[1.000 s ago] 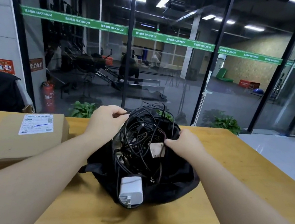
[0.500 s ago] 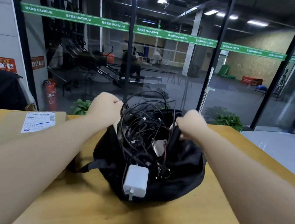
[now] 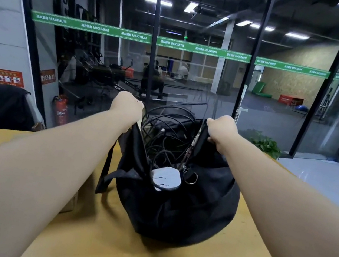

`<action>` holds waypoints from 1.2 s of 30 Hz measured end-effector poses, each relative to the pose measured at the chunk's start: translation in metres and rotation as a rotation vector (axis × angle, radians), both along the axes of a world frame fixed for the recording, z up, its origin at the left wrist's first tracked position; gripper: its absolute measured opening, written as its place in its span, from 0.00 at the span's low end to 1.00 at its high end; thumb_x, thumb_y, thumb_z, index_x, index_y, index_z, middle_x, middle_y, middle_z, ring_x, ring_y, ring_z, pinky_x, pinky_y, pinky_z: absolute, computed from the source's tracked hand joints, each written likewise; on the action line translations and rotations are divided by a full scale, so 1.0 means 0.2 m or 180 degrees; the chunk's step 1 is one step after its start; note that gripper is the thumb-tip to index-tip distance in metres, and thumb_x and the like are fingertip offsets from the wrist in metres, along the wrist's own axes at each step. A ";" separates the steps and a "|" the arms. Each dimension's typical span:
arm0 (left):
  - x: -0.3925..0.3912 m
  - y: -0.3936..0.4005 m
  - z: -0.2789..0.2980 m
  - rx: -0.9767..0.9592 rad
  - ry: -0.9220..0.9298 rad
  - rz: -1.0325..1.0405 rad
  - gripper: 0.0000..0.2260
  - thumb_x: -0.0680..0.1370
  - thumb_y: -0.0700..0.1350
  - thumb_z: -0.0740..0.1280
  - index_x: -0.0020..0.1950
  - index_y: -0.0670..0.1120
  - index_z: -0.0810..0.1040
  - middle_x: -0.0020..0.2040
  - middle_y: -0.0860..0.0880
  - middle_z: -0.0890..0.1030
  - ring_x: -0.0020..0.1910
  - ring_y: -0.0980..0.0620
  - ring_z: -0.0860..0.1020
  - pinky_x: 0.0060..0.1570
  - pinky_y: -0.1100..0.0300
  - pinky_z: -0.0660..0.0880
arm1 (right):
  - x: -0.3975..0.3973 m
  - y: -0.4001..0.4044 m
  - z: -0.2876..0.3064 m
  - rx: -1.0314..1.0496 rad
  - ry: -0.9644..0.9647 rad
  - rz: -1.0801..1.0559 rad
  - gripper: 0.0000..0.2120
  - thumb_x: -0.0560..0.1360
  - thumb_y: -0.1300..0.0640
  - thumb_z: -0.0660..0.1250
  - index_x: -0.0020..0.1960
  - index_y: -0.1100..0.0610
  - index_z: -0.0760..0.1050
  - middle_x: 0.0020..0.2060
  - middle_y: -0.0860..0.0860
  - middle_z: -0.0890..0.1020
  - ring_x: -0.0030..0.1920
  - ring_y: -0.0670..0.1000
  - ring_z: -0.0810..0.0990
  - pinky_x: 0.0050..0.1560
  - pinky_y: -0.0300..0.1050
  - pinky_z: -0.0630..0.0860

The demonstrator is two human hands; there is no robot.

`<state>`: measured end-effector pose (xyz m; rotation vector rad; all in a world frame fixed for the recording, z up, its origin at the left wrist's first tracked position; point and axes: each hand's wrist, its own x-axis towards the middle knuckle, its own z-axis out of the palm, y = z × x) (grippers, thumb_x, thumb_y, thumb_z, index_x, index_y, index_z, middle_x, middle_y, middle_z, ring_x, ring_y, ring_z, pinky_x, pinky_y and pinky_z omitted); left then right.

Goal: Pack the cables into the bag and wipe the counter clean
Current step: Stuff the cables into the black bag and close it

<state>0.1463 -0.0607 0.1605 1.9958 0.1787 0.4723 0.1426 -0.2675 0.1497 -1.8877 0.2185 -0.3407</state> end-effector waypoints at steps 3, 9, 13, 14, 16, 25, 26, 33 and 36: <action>-0.03 0.04 0.05 0.1544 -0.0075 0.0513 0.15 0.74 0.43 0.65 0.60 0.46 0.70 0.52 0.51 0.76 0.48 0.49 0.77 0.40 0.61 0.68 | -0.01 -0.03 0.07 -0.0485 0.0230 -0.0415 0.20 0.78 0.58 0.58 0.68 0.65 0.65 0.54 0.53 0.76 0.30 0.49 0.65 0.29 0.38 0.60; 0.01 0.09 -0.08 -0.0572 -0.0112 0.0257 0.10 0.79 0.40 0.61 0.49 0.53 0.79 0.46 0.49 0.77 0.33 0.50 0.70 0.31 0.62 0.66 | -0.03 -0.06 0.01 -0.2678 0.0450 -0.0864 0.29 0.78 0.58 0.57 0.75 0.64 0.53 0.70 0.49 0.66 0.59 0.51 0.78 0.33 0.38 0.63; 0.02 0.10 -0.18 -0.0162 0.0035 -0.0137 0.20 0.75 0.32 0.59 0.39 0.56 0.81 0.51 0.46 0.80 0.40 0.46 0.74 0.30 0.62 0.67 | -0.04 -0.05 0.01 -0.2762 0.0416 -0.0510 0.28 0.79 0.58 0.55 0.76 0.63 0.52 0.72 0.48 0.65 0.62 0.50 0.76 0.32 0.37 0.63; 0.00 0.11 -0.17 -0.0124 0.0012 -0.0115 0.19 0.75 0.33 0.59 0.41 0.56 0.81 0.50 0.46 0.80 0.39 0.47 0.74 0.30 0.62 0.66 | -0.04 -0.06 0.01 -0.2771 0.0340 -0.0323 0.27 0.79 0.59 0.56 0.75 0.63 0.54 0.70 0.49 0.66 0.60 0.51 0.77 0.30 0.37 0.61; -0.04 0.10 -0.15 -0.0040 -0.0091 -0.0020 0.15 0.77 0.36 0.58 0.54 0.52 0.80 0.49 0.46 0.79 0.35 0.50 0.71 0.31 0.62 0.65 | -0.04 -0.09 -0.02 -0.1961 -0.0015 -0.0127 0.22 0.78 0.59 0.57 0.71 0.63 0.62 0.59 0.52 0.70 0.50 0.51 0.78 0.27 0.37 0.61; -0.16 0.08 -0.14 0.1168 0.0433 0.0131 0.20 0.80 0.49 0.59 0.35 0.36 0.73 0.41 0.33 0.78 0.42 0.37 0.78 0.39 0.52 0.74 | -0.12 -0.08 -0.02 -0.2958 0.0277 -0.0099 0.16 0.72 0.66 0.62 0.60 0.60 0.69 0.48 0.58 0.77 0.45 0.60 0.76 0.40 0.47 0.72; -0.16 0.08 -0.12 0.1225 0.0412 0.0159 0.20 0.81 0.48 0.58 0.39 0.34 0.75 0.47 0.32 0.79 0.48 0.34 0.79 0.45 0.49 0.76 | -0.14 -0.08 -0.02 -0.3000 0.0185 -0.0242 0.13 0.72 0.69 0.60 0.56 0.61 0.71 0.49 0.59 0.77 0.48 0.61 0.77 0.41 0.48 0.71; -0.08 0.12 0.02 -0.0541 0.0496 0.0240 0.09 0.78 0.44 0.58 0.39 0.44 0.72 0.31 0.45 0.74 0.17 0.49 0.73 0.18 0.70 0.64 | -0.05 -0.13 0.09 -0.2094 -0.0064 -0.0525 0.13 0.77 0.59 0.61 0.36 0.63 0.68 0.36 0.56 0.75 0.43 0.59 0.76 0.37 0.43 0.71; -0.05 0.12 0.09 -0.0919 0.0346 0.0212 0.07 0.80 0.48 0.57 0.52 0.48 0.73 0.35 0.48 0.79 0.17 0.55 0.76 0.16 0.72 0.63 | -0.02 -0.13 0.20 -0.0478 -0.0578 -0.0516 0.12 0.77 0.57 0.63 0.37 0.60 0.77 0.32 0.55 0.75 0.34 0.55 0.75 0.35 0.44 0.71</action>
